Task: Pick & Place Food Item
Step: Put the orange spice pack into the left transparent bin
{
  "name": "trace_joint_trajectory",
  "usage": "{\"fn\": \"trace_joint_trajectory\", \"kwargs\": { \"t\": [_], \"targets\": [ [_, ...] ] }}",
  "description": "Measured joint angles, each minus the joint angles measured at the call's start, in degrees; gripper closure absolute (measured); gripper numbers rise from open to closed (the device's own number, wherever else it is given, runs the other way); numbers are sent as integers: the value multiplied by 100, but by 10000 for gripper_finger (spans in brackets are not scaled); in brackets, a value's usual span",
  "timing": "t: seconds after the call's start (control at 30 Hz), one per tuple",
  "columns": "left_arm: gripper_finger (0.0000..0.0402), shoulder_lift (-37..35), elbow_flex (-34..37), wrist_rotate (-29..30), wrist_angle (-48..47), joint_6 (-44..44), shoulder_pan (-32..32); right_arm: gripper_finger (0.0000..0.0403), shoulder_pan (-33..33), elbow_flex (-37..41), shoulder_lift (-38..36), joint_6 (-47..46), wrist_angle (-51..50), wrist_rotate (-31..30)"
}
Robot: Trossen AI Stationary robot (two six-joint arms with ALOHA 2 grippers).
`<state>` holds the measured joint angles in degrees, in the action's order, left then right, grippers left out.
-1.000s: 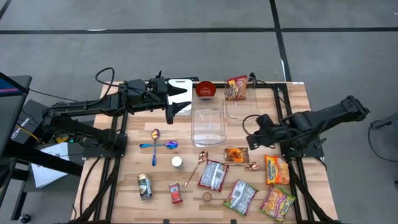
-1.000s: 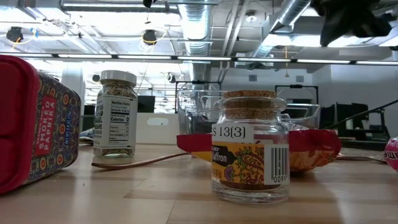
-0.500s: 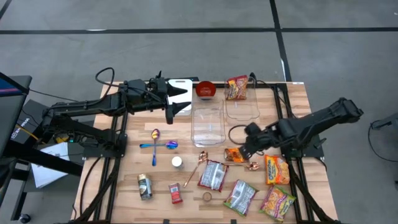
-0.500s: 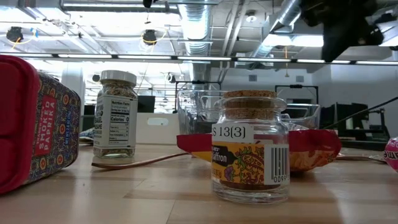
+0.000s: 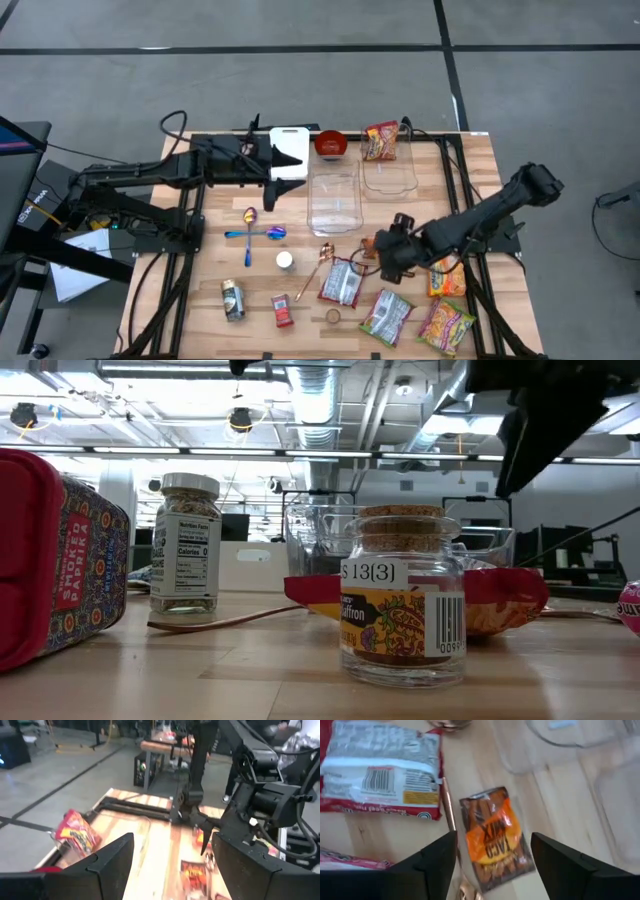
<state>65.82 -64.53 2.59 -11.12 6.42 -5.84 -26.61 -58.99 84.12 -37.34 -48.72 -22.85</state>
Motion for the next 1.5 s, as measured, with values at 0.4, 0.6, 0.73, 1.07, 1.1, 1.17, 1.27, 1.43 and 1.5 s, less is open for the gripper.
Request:
{"fn": "trace_joint_trajectory", "kwargs": {
  "t": [0.4,0.6,0.73,1.07,1.1,1.17,1.27,1.43,1.5],
  "targets": [
    [137,-2,2,101,-73,-13,296,181,238,772,326,408,1366,28],
    [137,-2,2,103,-56,15,296,179,517,1204,458,723,2198,226],
    [137,-2,2,103,-45,33,307,180,638,1425,527,797,2526,245],
    [137,0,2,101,-33,50,309,180,790,1861,522,1084,3198,507],
    [137,-2,2,102,-29,50,309,180,812,1902,513,1081,3241,544],
    [137,-2,2,101,-11,50,309,181,848,1976,503,1073,3286,591],
    [137,0,2,101,50,50,309,191,848,1992,503,1125,3298,593],
    [137,0,2,101,138,50,309,249,854,1999,503,1139,3310,653],
    [137,0,2,101,138,50,309,284,856,1999,503,1110,3310,698]
  ]
}}
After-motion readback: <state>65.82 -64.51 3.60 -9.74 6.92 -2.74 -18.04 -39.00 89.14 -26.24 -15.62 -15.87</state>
